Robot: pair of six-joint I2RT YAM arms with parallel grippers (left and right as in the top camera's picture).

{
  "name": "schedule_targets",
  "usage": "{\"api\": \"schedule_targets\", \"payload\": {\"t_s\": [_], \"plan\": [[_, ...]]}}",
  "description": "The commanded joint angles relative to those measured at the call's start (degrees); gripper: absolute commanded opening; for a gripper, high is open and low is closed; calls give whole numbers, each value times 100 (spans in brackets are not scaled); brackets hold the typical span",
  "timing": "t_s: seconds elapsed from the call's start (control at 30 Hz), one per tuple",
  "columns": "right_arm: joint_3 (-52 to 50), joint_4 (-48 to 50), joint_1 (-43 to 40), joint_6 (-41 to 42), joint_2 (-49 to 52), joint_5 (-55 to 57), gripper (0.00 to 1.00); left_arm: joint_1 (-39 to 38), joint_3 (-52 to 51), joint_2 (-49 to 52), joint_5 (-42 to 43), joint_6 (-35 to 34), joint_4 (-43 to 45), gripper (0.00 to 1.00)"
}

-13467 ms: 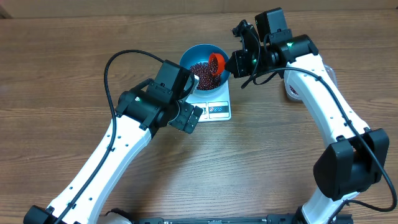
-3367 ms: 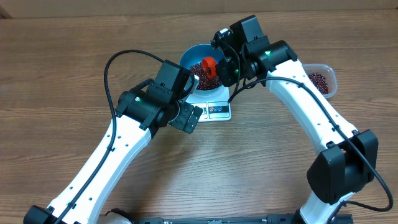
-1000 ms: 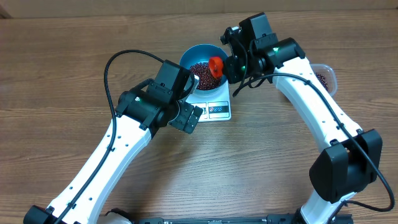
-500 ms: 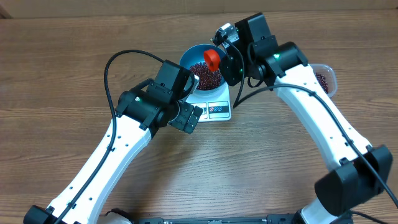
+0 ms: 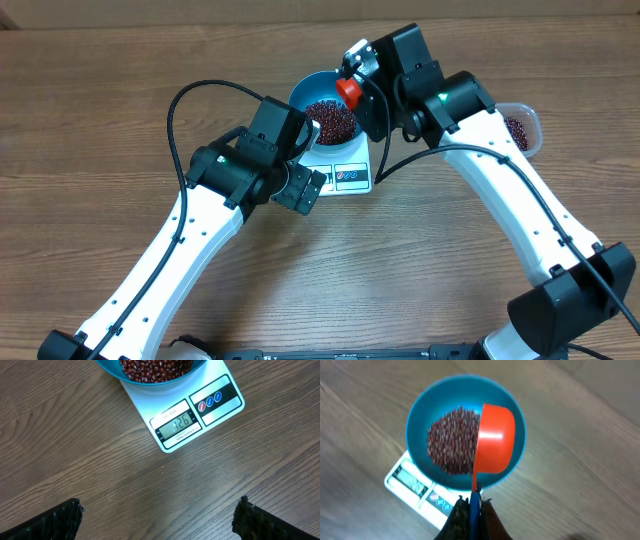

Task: Scoop item into bowl and weigh 150g on scale
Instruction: 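Lift the empty red scoop and carry it right over the bean tub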

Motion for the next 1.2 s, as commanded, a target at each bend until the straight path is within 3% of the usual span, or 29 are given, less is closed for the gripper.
{"api": "schedule_targets", "payload": {"t_s": [0.0, 0.1, 0.2, 0.33, 0.53, 0.77, 1.17], "plan": [[107, 164, 79, 254, -118, 173, 4, -2, -24, -68, 66, 92, 7, 100], [107, -24, 109, -334, -118, -293, 4, -2, -24, -68, 66, 92, 7, 100], [107, 173, 98, 455, -114, 374, 4, -2, -24, -68, 66, 92, 7, 100], [107, 94, 57, 133, -118, 4, 4, -2, -24, -68, 66, 90, 7, 99], [109, 118, -201, 1325, -125, 1416, 4, -2, -24, -68, 66, 90, 7, 100], [109, -514, -1250, 2105, -125, 1646, 4, -2, -24, -68, 66, 92, 7, 100], [-72, -1106, -2787, 2308, 28, 1976, 4, -2, -24, -68, 66, 92, 7, 100]]}}
